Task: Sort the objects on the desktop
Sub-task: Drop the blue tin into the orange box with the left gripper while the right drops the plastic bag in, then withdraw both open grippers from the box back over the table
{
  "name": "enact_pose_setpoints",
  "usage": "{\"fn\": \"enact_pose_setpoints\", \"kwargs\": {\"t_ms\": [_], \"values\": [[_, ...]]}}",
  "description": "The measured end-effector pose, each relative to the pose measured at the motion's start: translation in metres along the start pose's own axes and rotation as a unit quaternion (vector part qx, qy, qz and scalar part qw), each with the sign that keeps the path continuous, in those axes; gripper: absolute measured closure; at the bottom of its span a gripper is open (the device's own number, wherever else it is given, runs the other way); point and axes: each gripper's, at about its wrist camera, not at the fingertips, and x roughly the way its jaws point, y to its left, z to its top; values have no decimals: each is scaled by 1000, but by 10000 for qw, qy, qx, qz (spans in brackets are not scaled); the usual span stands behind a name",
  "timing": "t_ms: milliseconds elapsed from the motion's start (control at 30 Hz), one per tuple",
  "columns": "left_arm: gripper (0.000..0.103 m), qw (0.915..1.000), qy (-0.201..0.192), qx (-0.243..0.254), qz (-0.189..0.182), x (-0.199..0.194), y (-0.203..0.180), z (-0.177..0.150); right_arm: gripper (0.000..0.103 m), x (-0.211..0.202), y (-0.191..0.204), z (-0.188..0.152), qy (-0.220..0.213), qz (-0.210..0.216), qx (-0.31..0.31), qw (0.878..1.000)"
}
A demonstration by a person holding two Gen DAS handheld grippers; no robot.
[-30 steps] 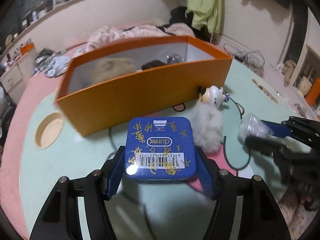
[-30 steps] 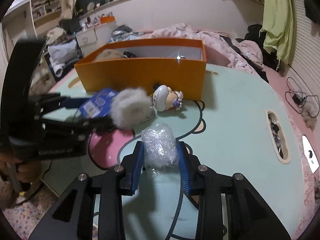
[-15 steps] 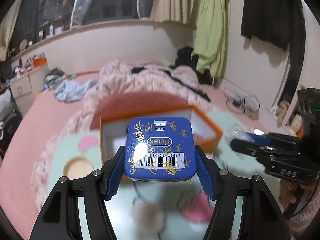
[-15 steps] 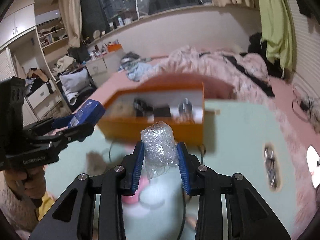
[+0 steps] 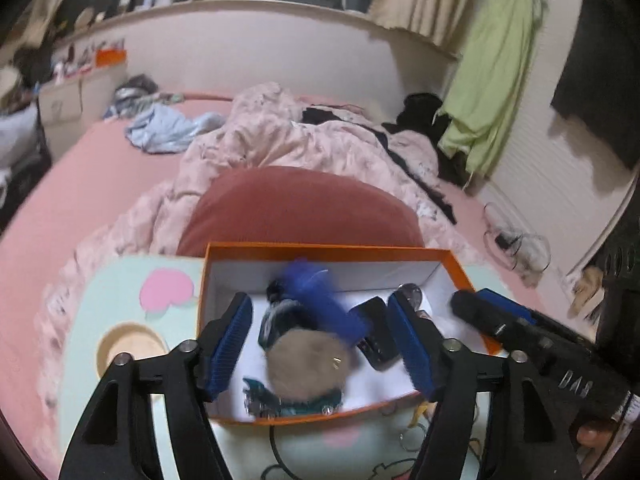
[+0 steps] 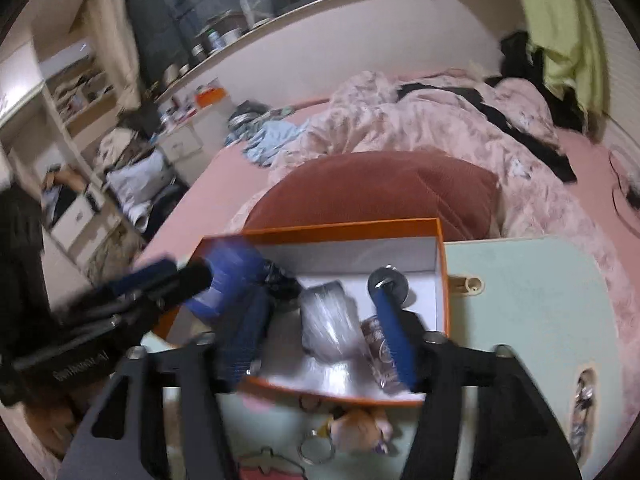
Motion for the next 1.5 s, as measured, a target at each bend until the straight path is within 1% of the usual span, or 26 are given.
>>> {"fn": "enact_pose_setpoints", "kwargs": {"t_ms": [33,100,167,267,300,333,400,500,567,600,633,667,733,800,833,867,900,967,1167,1500], "values": [[25,9999,-75,-57,-55,-7,5,-5,39,-4,-2,-1,-103,-29,133,9999],[21,9998,-191,-78,-9,-20,9,-14,33,-18,-4,-7,-263,-40,237,9994],[19,9995,-310,28,54,-39,12,-28,33,-30,-3,-15,-296,15,160,9994],[9,9990,-313,290,138,-56,9,-47,32,-48,2,-31,-314,-64,-19,9995],[7,9983,-243,484,190,-62,5,-60,32,-51,5,-36,-276,-117,-102,9995],[6,9978,-180,590,230,-64,3,-66,32,-55,9,-45,-182,-238,-235,9993],[6,9963,19,769,373,-65,1,-86,32,-54,14,-63,58,-563,-512,9971],[6,9949,331,775,546,-61,0,-114,32,-50,17,-91,370,-866,-763,9926],[6,9946,327,727,672,-57,0,-123,32,-46,16,-108,552,-996,-778,9904],[6,9937,284,723,807,-54,0,-127,32,-44,15,-114,618,-1040,-756,9898],[6,9922,317,745,947,-49,-1,-130,32,-41,14,-119,673,-1084,-744,9890],[6,9913,451,746,985,-43,0,-132,32,-41,14,-124,708,-1125,-762,9882],[6,9910,652,702,930,-36,1,-137,32,-38,14,-131,815,-1244,-801,9856],[5,9900,744,678,990,-30,2,-139,29,-39,14,-134,768,-1442,-884,9826],[5,9885,744,731,1092,-29,2,-142,26,-38,15,-135,777,-1497,-926,9813],[0,9880,739,762,1124,-29,1,-143,16,-37,16,-136,793,-1546,-998,9797],[0,9880,756,775,1106,-28,1,-144,9,-35,15,-137,806,-1495,-1010,9803],[0,9880,761,779,1091,-27,2,-146,3,-34,17,-138,844,-1457,-1043,9802],[0,9884,738,781,1075,-25,3,-147,1,-34,17,-139,807,-1422,-1083,9806],[0,9884,735,780,1076,-24,0,-145,1,-34,17,-139,807,-1423,-1083,9806]]}}
